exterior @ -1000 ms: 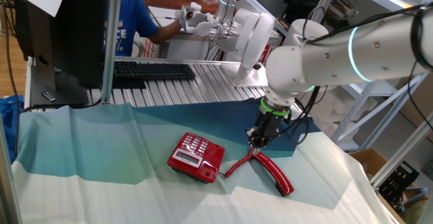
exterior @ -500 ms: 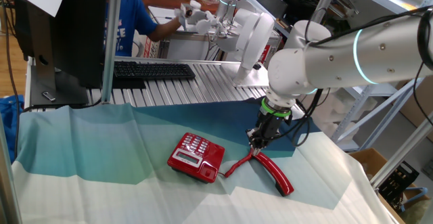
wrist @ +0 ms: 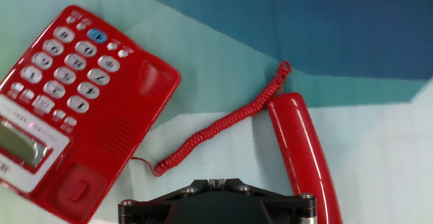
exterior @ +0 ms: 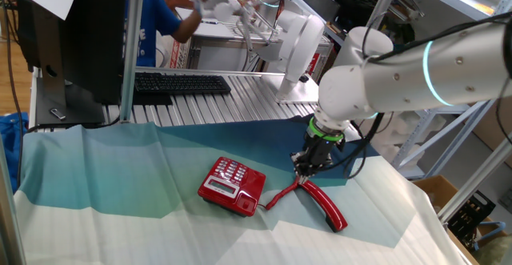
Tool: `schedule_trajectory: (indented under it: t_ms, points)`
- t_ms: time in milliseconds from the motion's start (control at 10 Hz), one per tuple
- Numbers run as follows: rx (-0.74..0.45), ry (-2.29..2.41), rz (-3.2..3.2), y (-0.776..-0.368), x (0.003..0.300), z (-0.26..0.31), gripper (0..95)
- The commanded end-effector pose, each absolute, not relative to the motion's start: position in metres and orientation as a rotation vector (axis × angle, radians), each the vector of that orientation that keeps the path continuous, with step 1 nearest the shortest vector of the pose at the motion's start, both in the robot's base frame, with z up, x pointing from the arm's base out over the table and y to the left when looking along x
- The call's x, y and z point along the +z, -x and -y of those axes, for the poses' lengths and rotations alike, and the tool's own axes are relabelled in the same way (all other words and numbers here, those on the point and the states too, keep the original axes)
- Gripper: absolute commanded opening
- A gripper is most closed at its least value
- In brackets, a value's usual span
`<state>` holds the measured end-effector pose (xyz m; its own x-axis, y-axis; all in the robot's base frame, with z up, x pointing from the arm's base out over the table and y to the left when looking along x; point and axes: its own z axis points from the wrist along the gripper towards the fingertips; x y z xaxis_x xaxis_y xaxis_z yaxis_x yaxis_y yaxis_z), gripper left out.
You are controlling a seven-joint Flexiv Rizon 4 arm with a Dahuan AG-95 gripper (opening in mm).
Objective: Place the handset of the telephone on the corresponding phone cradle
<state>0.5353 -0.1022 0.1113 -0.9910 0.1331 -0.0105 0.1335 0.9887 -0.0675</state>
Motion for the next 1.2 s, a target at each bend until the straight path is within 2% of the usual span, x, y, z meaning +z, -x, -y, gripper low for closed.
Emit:
schedule_trajectory:
  t_ms: [100, 300, 800, 1200]
  points:
    - [-0.131, -0.268, -3.140, -0.537, 0.111, 0.102, 0.0]
    - [-0.040, -0.277, -3.144, -0.537, 0.111, 0.102, 0.0]
    - [-0.051, -0.274, -3.146, -0.538, 0.111, 0.103, 0.0]
    - [-0.069, -0.118, -3.161, -0.559, 0.102, 0.127, 0.0]
